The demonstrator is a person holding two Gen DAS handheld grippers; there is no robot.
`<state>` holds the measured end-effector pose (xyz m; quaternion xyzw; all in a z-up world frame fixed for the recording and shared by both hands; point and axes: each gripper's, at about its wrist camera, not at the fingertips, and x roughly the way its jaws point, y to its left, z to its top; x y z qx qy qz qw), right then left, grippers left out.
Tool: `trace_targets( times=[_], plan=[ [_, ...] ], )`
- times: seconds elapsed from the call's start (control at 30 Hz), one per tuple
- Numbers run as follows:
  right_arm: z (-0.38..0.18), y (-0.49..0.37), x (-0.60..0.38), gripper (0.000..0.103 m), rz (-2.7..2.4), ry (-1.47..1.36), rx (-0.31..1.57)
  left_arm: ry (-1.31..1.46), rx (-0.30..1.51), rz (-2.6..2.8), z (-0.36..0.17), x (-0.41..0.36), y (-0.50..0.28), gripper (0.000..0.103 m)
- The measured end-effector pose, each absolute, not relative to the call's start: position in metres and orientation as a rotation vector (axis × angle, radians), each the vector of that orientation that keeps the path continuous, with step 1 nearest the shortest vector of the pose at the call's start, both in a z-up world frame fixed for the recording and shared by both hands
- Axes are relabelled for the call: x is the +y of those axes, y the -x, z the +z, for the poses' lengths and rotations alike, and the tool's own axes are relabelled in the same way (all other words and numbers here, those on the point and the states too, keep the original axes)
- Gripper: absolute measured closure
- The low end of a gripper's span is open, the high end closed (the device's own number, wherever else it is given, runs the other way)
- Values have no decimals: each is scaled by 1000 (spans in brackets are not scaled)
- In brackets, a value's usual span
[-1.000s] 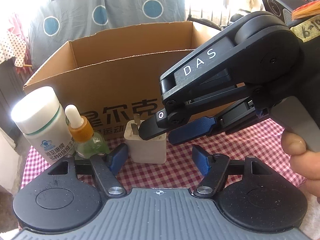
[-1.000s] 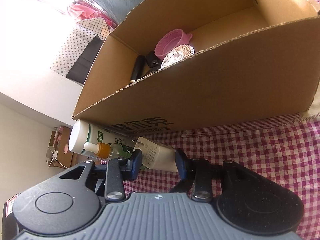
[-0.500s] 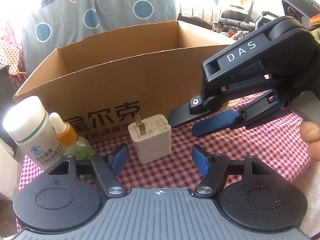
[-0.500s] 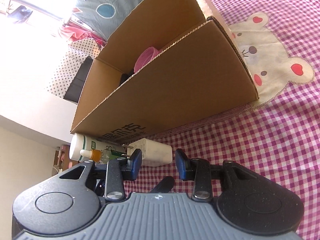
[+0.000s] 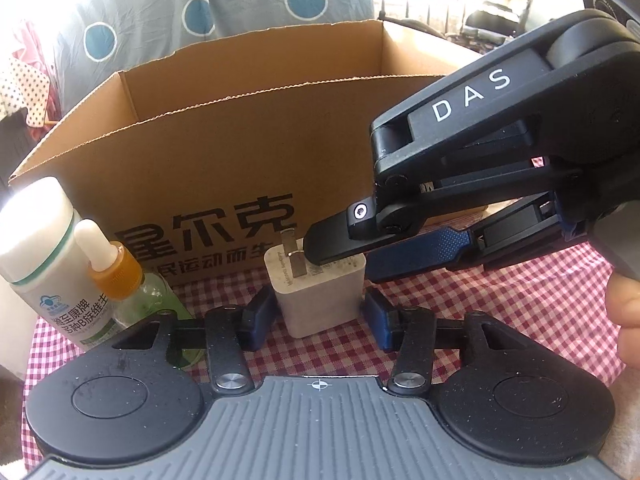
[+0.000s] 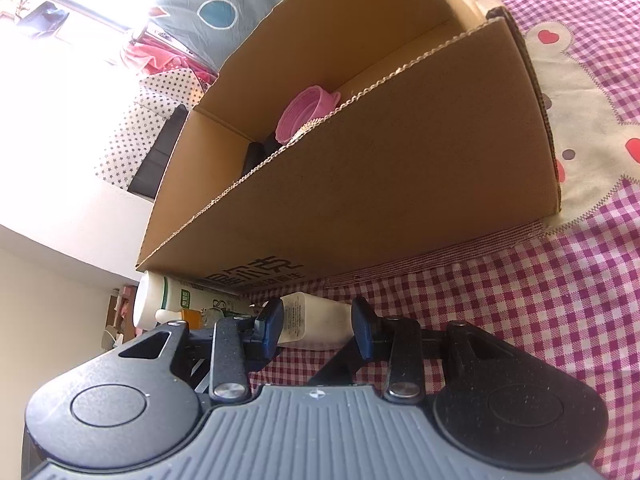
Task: Organize rigid objects
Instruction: 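Move the right gripper to the white charger plug and close on it, then lift the white charger with the right gripper and carry it over the box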
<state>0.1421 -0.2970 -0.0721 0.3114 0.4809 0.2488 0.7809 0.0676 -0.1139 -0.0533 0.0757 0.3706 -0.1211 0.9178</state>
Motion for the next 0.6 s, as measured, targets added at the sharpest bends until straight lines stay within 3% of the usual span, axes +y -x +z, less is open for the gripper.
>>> trace_targets(
  times=[0.27, 0.6],
  plan=[
    [-69, -135, -293, 66, 535, -672, 1030, -129, 780, -256, -50, -109, -70, 58],
    [-30, -110, -301, 65, 576, -677, 944, -148, 731, -248, -5, -111, -56, 58]
  ],
)
